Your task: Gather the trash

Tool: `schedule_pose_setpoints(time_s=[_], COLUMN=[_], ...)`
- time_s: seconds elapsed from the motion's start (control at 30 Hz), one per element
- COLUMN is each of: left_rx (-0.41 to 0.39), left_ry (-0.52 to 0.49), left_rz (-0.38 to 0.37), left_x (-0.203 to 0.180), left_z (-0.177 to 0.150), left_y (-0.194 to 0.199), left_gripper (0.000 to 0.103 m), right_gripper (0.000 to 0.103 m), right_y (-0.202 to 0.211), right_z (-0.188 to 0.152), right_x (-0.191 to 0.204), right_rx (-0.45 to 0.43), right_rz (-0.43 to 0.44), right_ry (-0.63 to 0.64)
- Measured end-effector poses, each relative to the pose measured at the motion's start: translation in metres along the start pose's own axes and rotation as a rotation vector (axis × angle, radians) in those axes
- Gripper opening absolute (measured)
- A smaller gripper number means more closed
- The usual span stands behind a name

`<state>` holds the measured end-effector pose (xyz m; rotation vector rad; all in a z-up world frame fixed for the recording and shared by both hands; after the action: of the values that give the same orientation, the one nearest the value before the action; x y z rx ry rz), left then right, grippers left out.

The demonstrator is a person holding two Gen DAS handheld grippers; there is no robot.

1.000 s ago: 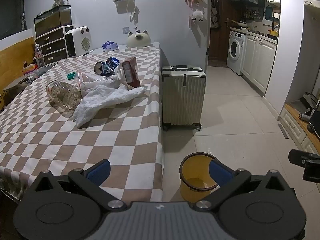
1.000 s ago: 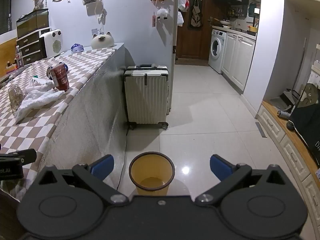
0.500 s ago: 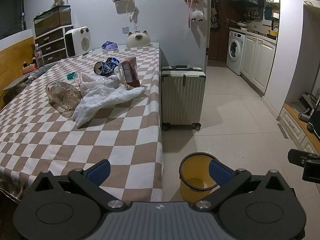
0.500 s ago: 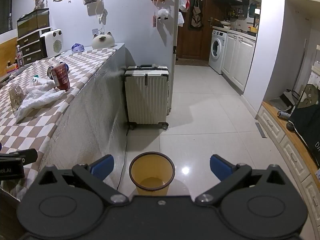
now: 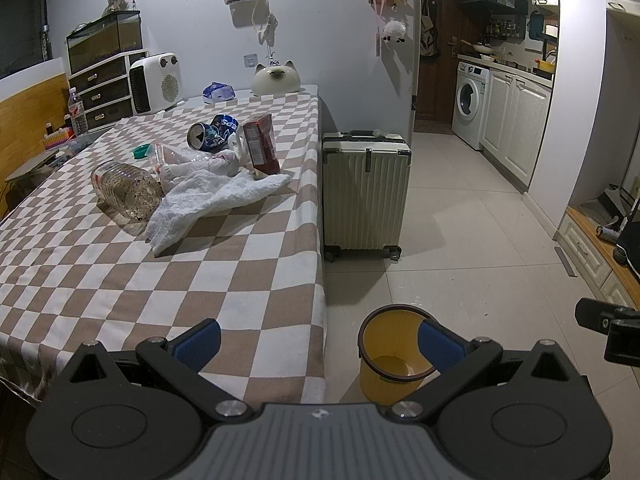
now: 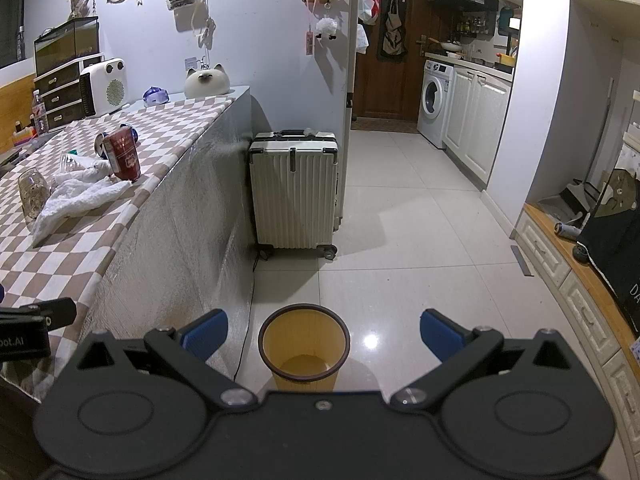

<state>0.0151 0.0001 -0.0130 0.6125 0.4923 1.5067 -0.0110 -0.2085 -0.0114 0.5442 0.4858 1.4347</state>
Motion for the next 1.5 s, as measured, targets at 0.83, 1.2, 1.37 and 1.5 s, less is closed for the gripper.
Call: schedule_pose_setpoints(time_s=[0.83,1.2,1.37,1.5], left_rx=[0.000,0.000,-0.002,-0.001], left_ry=[0.001,0.001,-0.001,0.000], left_rz=[0.000,-0.001,-0.001,-0.001], left_x=[0.0000,0.0002,-0.0014,-0.0045], left_z=[0.0000,0.0001,0.0000,0.0007], left_y=[0.0000,0.0001,0.0002,0.0031], left_gripper=[0.103,0.103,0.103,0.103], right_gripper=[0.103,0.103,0.103,0.103], right_y=[0.0005,0.0017,0.0023,0.0058], right_z=[-0.0006,-0.0012,-0.0015,-0.0007], right_x=[0.0018,0.0016,0.0015,0.0060], right_rx=[0.000,0.000,0.000,-0.001], right_rz=[-0.001,0.000,0.000,-0.001], right_ry=[0.000,0.000,-0.001,-0.001])
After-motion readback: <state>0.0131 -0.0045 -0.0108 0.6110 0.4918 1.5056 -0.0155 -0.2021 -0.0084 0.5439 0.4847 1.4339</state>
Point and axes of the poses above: each gripper's, at about its wrist camera, not at the fingertips, and y roughly against the way its jaws point, x to its left, z to its top, the point moved 2 cm from there along -y, roughly the way its jaws point, and after that the axes turned 2 degrees about z, right-handed, at the moved point
